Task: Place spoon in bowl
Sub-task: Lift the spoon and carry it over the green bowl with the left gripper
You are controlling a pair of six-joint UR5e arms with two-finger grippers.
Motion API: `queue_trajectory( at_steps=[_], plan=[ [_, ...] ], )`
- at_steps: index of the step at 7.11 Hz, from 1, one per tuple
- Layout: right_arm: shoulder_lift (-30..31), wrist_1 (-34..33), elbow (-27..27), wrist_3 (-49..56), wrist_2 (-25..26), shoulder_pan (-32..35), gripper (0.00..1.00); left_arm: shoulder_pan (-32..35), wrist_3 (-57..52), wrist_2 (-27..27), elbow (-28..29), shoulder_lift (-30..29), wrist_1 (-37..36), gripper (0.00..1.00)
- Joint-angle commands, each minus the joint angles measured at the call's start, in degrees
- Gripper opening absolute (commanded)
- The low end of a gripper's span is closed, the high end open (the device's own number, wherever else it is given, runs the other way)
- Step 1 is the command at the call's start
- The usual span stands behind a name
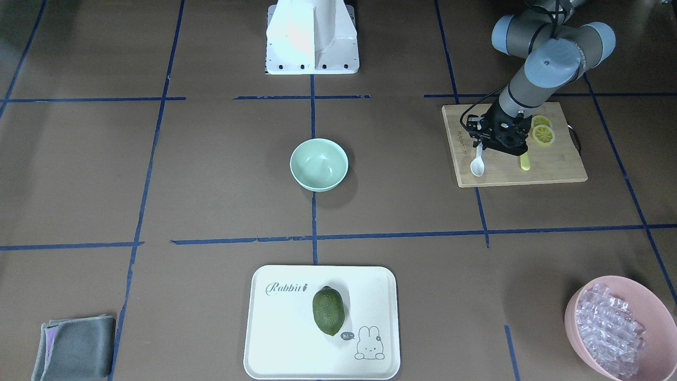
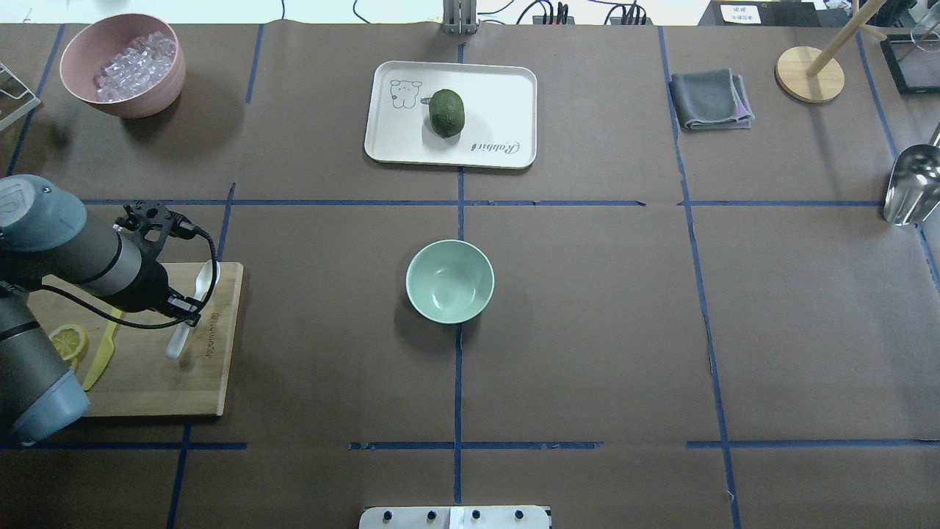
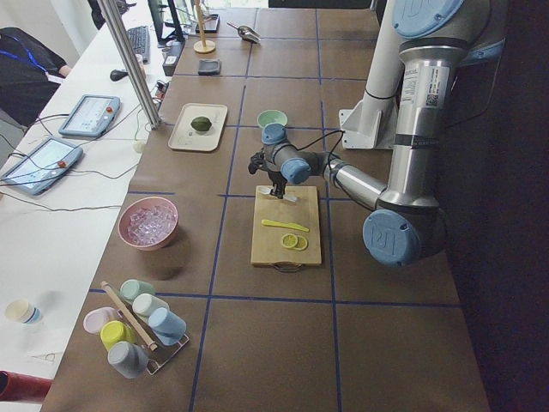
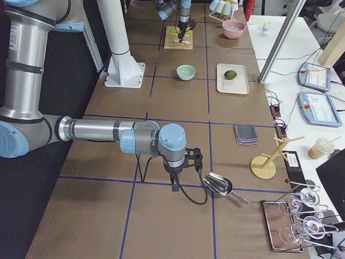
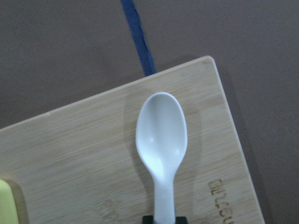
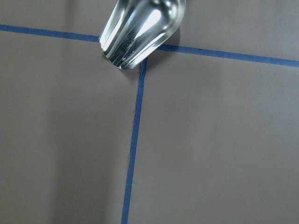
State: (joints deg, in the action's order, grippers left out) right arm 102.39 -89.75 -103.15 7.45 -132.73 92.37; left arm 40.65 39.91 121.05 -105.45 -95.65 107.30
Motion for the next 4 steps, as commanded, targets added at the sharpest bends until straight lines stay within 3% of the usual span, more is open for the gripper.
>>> queue_trajectory(
  at_steps=[1,2,4],
  plan=[
    [0.0,0.1,0.0,0.0,0.0,0.0,1.00,0.3,0.3,0.1,-0.2,-4.0,-0.2,0.00],
    [0.0,0.1,-0.1,0.0,0.0,0.0,1.00,0.2,1.0,0.2,-0.1,-6.3,-0.5,0.00],
    [0.0,0.1,0.0,0.0,0.0,0.0,1.00,0.0,6.0,0.2,0.3,-16.3,-8.5,0.00]
  ],
)
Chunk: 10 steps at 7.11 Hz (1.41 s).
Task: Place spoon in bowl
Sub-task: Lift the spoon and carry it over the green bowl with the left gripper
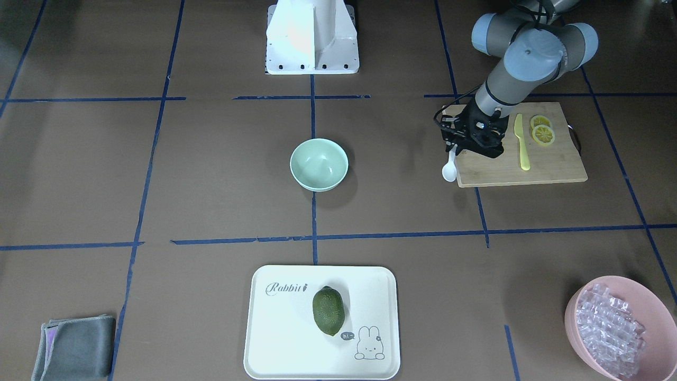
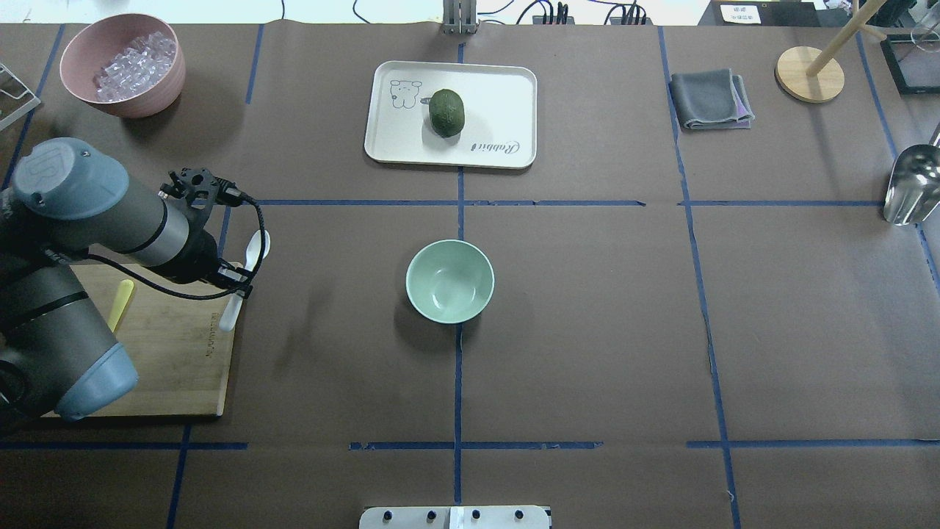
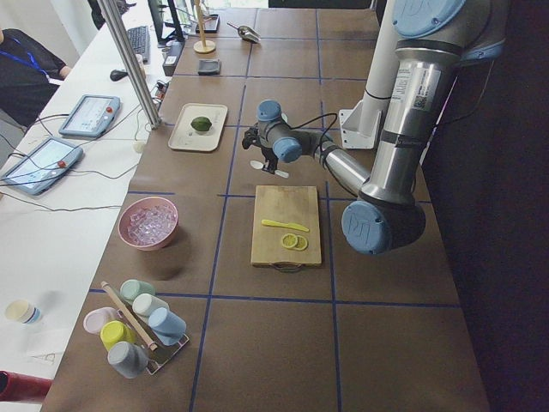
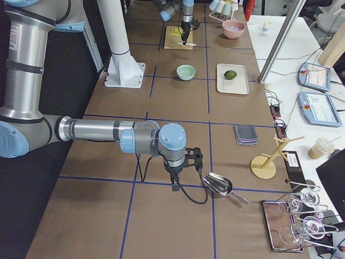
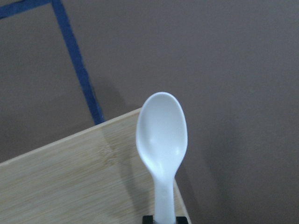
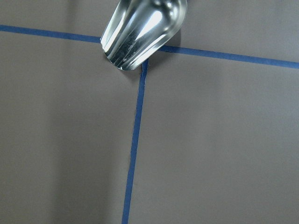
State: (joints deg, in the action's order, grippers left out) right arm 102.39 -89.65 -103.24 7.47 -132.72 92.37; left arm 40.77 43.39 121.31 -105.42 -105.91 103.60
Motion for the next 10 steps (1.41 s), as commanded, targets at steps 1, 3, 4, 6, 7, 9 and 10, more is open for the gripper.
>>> queue_trajectory(
  at_steps=[1,3,4,6,7,9,10],
  plan=[
    [0.0,0.0,0.1,0.0,0.0,0.0,1.00,-1.0,7.4,-0.1,1.5,-11.2,-7.2,0.00],
    [0.0,0.0,0.1,0.0,0.0,0.0,1.00,-5.8,14.1,-1.0,8.3,-20.9,-7.9,0.00],
    [0.0,0.0,0.1,-0.1,-0.1,0.0,1.00,-8.5,15.7,-4.2,13.8,-26.7,-7.9,0.00],
    [0.0,0.0,0.1,-0.1,0.0,0.0,1.00,-11.6,15.9,-6.9,15.9,-28.9,-7.7,0.00],
    [-0.1,0.0,0.1,-0.1,0.0,0.0,1.00,-11.9,15.9,-6.8,15.9,-29.4,-7.7,0.00],
    [-0.1,0.0,0.2,-0.1,0.0,0.0,1.00,-12.1,15.2,-6.4,16.1,-29.4,-7.6,0.03],
    [-0.1,0.0,0.2,-0.1,0.0,0.0,1.00,-12.5,15.1,-6.4,16.1,-29.4,-7.4,0.08]
  ],
)
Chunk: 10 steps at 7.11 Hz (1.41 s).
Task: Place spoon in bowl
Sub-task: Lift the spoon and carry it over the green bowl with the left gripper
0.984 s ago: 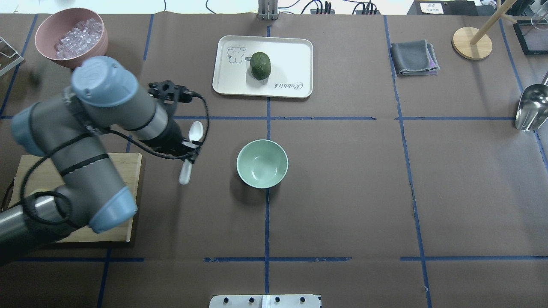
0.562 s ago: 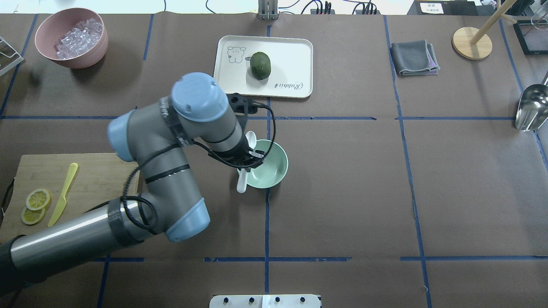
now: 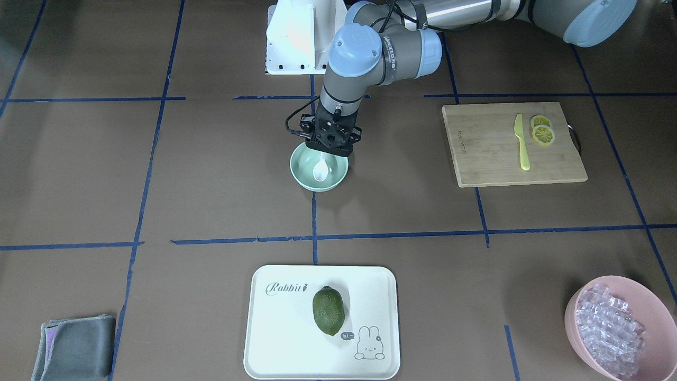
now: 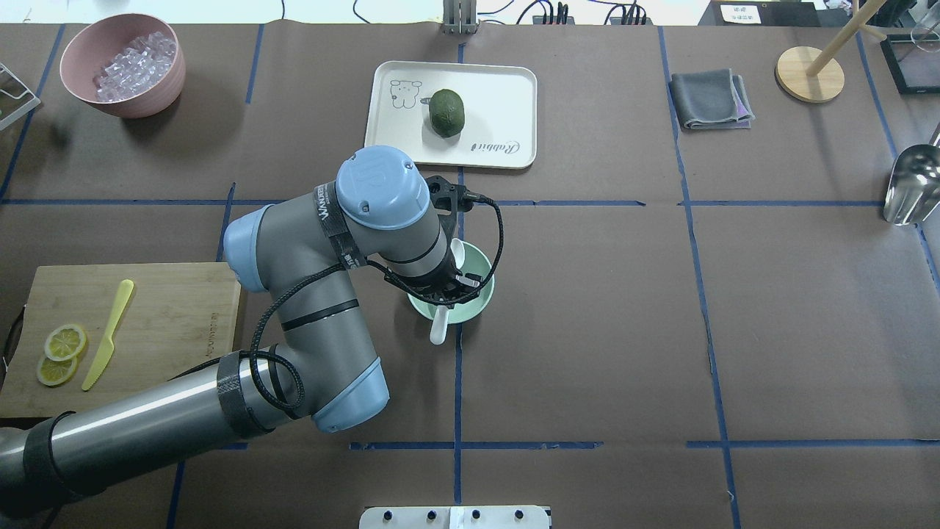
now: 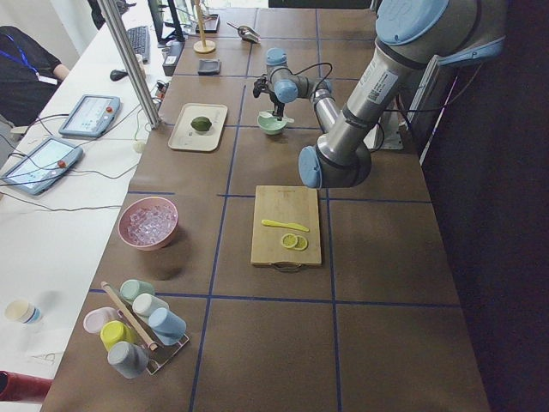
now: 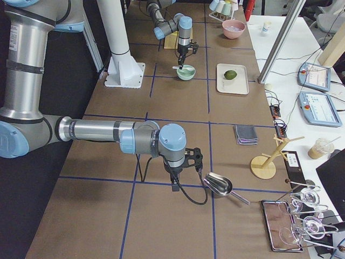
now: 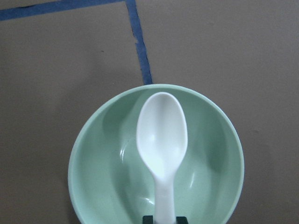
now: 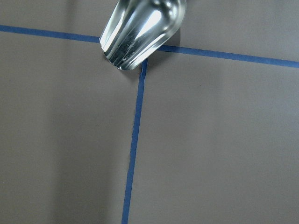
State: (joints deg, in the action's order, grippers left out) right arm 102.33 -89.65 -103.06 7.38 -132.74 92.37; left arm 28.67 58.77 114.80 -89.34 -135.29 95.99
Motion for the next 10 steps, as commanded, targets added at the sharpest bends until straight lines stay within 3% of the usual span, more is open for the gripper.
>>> queue_trajectory(
  at_steps=[1,3,4,5,8,10],
  plan=[
    [0.0,-0.1,0.1,0.0,0.0,0.0,1.00,-0.8,-0.2,0.2,0.0,-0.1,0.3,0.22],
    [0.0,-0.1,0.1,0.0,0.0,0.0,1.00,-0.8,-0.1,0.1,0.0,-0.1,0.3,0.60],
    [0.0,-0.1,0.1,0.0,0.0,0.0,1.00,-0.9,-0.2,-0.1,0.0,-0.1,0.5,0.93],
    [0.0,-0.2,0.1,0.0,0.0,0.0,1.00,-0.8,0.0,-0.2,-0.5,-0.1,0.6,1.00],
    [0.0,-0.2,0.1,0.0,-0.1,0.0,1.00,1.5,-0.2,0.0,-2.0,1.4,-0.4,1.00],
    [0.1,-0.1,0.1,0.0,0.0,0.0,1.00,6.2,-1.7,0.3,-9.2,10.2,-1.7,1.00]
  ],
)
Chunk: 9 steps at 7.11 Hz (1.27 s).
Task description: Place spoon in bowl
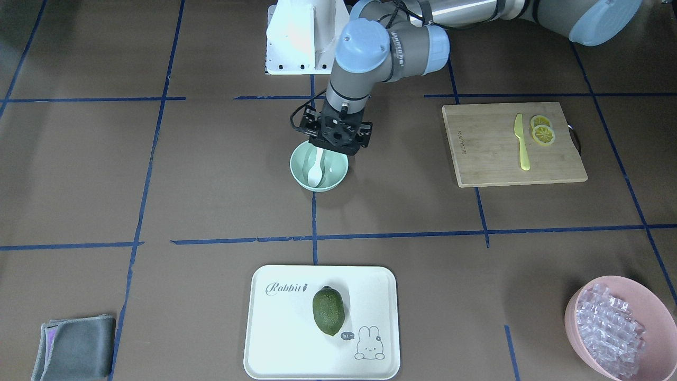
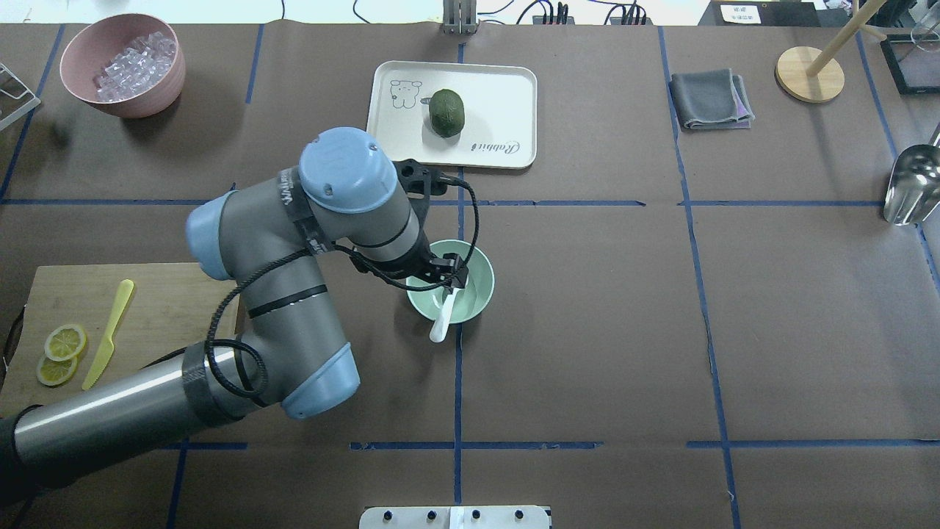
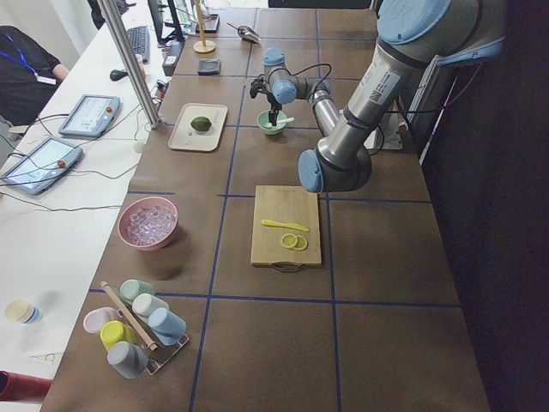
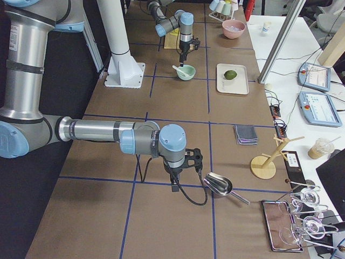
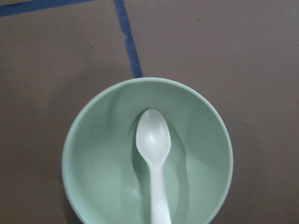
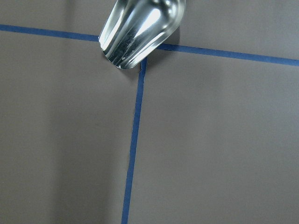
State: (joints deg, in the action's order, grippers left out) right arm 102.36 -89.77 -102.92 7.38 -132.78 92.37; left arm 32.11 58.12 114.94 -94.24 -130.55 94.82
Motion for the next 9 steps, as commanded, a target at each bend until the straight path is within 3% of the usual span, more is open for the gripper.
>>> queue_trajectory(
  at_steps=[1,6,9],
  plan=[
    [0.0,0.0,0.2,0.0,0.1,0.0,1.00,7.7,-10.5,3.9,-6.9,9.2,-1.6,1.00],
    [0.1,0.2,1.2,0.1,0.2,0.0,1.00,38.4,-55.2,19.3,-6.2,29.5,-3.3,1.00],
    [0.2,0.3,1.5,0.1,0.1,0.0,1.00,46.9,-59.3,21.5,-5.1,42.0,-2.2,1.00]
  ],
)
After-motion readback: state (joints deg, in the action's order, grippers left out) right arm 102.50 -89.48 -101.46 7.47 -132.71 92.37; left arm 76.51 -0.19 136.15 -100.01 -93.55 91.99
